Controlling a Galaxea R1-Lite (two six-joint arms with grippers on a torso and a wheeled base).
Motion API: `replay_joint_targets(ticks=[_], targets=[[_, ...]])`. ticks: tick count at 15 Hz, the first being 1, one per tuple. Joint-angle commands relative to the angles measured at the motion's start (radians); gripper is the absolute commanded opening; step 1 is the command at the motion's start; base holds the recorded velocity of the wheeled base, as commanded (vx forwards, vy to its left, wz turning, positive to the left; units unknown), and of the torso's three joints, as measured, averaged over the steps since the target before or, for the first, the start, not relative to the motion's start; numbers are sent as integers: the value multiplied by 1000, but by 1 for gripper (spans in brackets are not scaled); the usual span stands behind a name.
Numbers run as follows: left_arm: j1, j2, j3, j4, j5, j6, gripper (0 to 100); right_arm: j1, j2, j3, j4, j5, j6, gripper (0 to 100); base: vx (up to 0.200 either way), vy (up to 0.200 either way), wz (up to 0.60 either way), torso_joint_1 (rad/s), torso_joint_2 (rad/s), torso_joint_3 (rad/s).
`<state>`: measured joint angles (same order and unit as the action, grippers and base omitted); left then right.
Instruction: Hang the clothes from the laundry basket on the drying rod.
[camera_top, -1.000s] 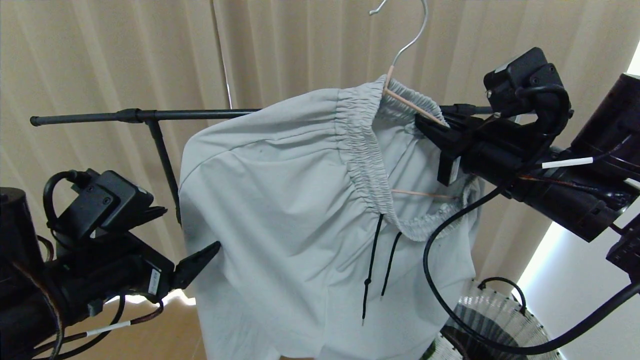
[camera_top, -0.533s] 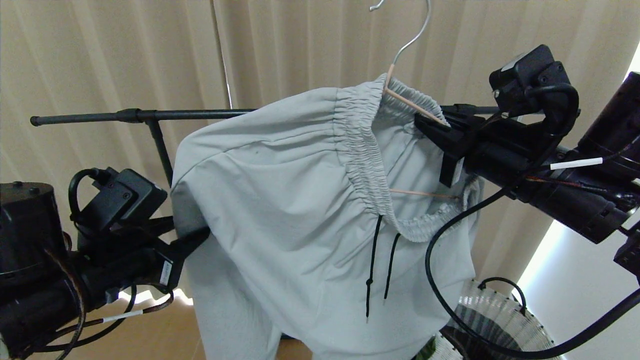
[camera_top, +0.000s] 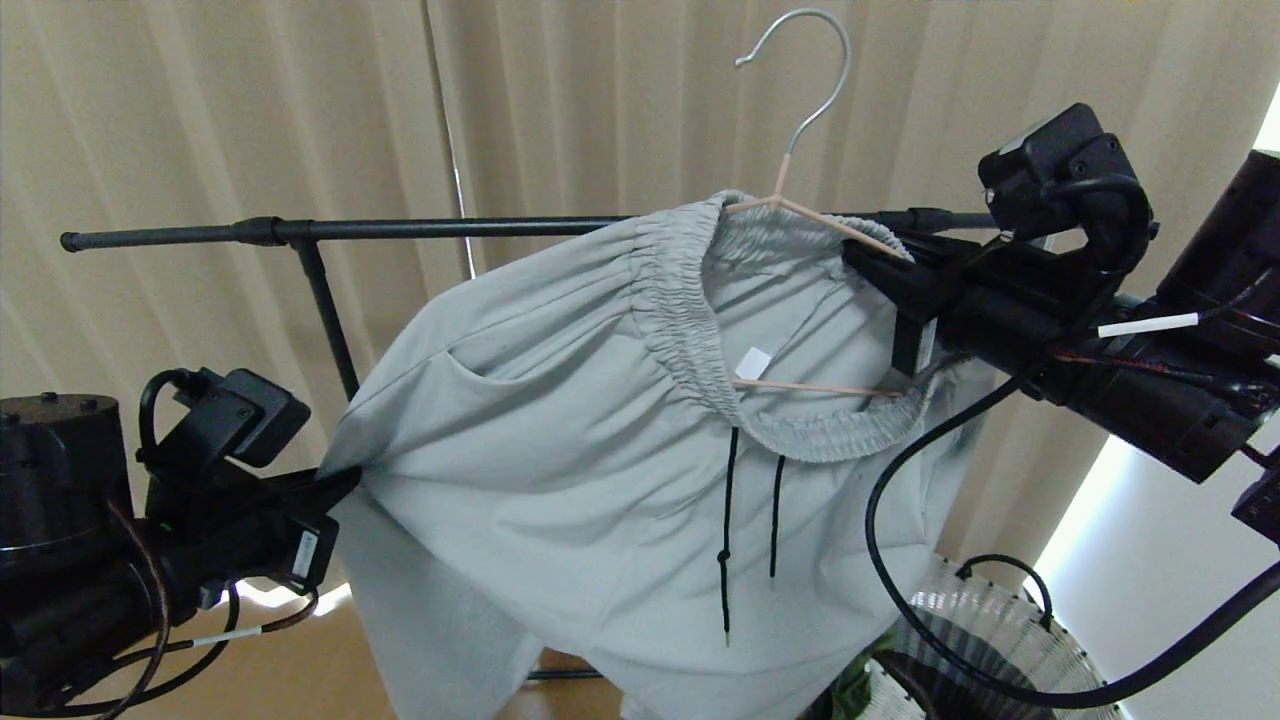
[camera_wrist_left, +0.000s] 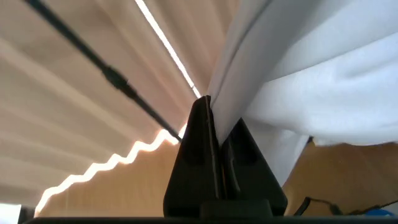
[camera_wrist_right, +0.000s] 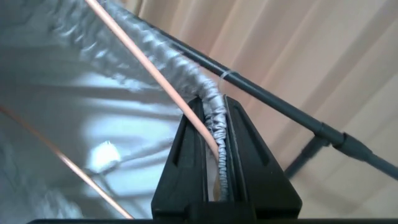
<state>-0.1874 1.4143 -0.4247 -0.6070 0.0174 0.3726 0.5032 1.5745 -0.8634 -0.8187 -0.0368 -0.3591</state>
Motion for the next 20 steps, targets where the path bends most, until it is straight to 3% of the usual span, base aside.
replay_joint_targets(ticks=[1,4,8,11,15,16,18,20], targets=[[42,22,6,3,6,2,0,-25,-2,-2,0,-5,0,0,0,0,0,0,0,0],[77,35,4,3,7,9,0,-51,-1,-2,0,-5,-1,0,0,0,0,0,0,0],[112,34,6,1,9,78,0,-69,-1,-2,1,-5,-1,0,0,0,0,0,0,0],[102,29,-2,0,7,72,0,-74,-1,0,1,-5,-1,0,0,0,0,0,0,0],[42,12,11,-86,1,28,0,-69,13,-8,3,-3,-1,0,0,0,0,0,0,0],[28,5,7,-86,-1,17,100,-69,12,-9,16,-3,-1,0,0,0,0,0,0,0],[-27,-23,7,-88,-42,-30,100,-69,4,-9,73,-3,-1,0,0,0,0,0,0,0],[-52,-77,11,-89,-192,-86,100,-68,2,-22,132,-3,-1,0,0,0,0,0,0,0]])
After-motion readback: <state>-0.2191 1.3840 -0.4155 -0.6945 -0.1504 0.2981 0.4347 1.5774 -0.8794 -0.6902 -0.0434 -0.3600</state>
